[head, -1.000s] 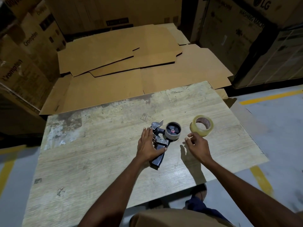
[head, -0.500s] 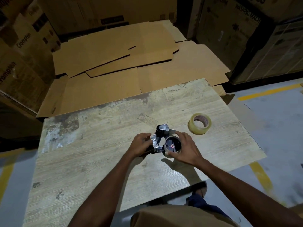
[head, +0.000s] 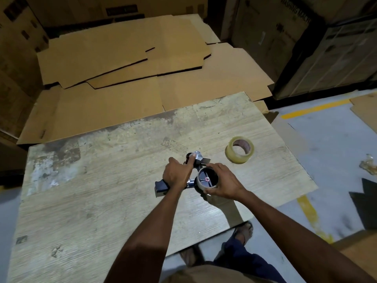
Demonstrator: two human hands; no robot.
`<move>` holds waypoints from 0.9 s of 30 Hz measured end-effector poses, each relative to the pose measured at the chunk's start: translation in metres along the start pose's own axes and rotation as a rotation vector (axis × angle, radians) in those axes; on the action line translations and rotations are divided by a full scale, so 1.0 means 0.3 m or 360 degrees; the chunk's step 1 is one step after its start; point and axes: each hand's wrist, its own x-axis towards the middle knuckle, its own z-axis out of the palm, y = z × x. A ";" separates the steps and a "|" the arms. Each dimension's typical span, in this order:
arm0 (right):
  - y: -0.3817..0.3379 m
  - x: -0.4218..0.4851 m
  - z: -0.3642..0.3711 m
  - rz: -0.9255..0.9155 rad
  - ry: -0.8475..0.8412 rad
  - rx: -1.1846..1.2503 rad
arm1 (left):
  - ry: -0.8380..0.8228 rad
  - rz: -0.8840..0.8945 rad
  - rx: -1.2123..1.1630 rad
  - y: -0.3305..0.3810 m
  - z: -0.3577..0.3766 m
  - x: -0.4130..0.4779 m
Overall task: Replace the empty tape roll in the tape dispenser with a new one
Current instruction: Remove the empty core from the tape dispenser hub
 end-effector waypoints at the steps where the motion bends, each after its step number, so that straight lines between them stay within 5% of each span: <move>1: 0.006 0.008 -0.011 -0.0017 -0.0032 -0.0006 | 0.0001 -0.0011 -0.0014 0.001 -0.005 0.000; 12: 0.010 0.003 0.037 0.0193 0.0171 0.0158 | 0.0087 -0.0197 -0.0157 -0.011 0.017 -0.012; 19: 0.066 0.025 0.053 0.0066 0.0314 0.0282 | 0.0058 -0.0269 -0.0104 0.036 0.045 -0.013; 27: 0.063 0.043 0.105 0.0151 0.0418 0.0412 | 0.0296 -0.0287 -0.0067 0.026 0.074 -0.020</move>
